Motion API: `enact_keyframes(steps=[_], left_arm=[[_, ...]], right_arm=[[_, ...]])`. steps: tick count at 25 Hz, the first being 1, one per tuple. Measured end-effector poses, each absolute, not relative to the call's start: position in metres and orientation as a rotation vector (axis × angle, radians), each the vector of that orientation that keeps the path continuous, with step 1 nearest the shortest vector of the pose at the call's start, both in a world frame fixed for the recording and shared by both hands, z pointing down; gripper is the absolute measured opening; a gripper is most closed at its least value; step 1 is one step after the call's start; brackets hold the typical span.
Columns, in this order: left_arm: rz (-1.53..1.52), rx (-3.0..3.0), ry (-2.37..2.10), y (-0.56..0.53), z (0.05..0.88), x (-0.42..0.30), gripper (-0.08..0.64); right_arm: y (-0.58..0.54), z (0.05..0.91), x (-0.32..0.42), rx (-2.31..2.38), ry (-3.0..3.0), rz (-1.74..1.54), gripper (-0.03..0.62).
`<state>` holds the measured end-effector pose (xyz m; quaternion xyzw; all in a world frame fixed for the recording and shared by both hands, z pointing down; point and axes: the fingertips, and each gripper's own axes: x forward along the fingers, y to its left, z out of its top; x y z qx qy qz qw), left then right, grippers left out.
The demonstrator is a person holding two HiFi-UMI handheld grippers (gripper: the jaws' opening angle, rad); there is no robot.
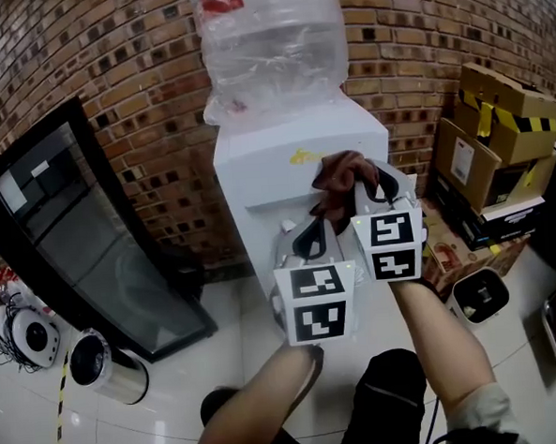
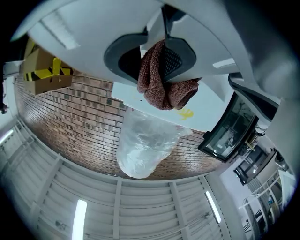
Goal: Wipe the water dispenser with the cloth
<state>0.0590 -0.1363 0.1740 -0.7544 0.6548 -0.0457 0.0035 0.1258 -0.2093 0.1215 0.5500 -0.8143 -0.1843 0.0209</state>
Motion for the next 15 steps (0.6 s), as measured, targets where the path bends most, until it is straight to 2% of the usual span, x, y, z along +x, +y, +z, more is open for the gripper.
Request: enact_keyframes(steps=[8,15], left_arm=[[-0.184,-2.454,1.956,-0.149,0.185,0.114,0.000],[-0.221,-2.490,1.943,-0.159,0.202,0.134,0.000]], right_arm=[[-0.231,0.131,0.187,1.816,-2.443,-0.503,0.054],[-0.246,0.159,0.210,1.825,-2.398,-0.431,0.054]])
